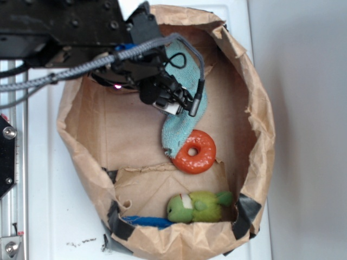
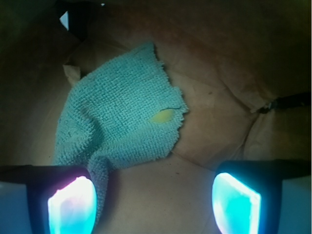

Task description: Grab the blue cloth.

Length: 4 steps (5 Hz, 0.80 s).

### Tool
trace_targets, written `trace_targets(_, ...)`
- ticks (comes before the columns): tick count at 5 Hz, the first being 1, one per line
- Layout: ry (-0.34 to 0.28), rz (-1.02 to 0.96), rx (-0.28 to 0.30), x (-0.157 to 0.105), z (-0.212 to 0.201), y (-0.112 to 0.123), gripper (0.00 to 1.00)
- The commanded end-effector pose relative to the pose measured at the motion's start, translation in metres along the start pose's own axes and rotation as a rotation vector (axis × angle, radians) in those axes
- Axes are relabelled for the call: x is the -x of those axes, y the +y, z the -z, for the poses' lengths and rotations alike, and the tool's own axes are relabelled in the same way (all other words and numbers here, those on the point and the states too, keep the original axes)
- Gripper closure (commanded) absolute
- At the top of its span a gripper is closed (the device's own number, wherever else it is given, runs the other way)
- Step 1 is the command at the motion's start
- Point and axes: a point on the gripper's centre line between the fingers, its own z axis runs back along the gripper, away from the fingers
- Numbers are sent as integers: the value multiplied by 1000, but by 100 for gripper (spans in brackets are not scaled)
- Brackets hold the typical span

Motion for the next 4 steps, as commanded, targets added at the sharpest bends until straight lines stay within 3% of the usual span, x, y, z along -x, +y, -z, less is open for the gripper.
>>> trace_targets(1, -38, 50, 6, -5, -13, -12, 0)
trace_targets(4, -46, 69, -6, -2, -13, -17, 0)
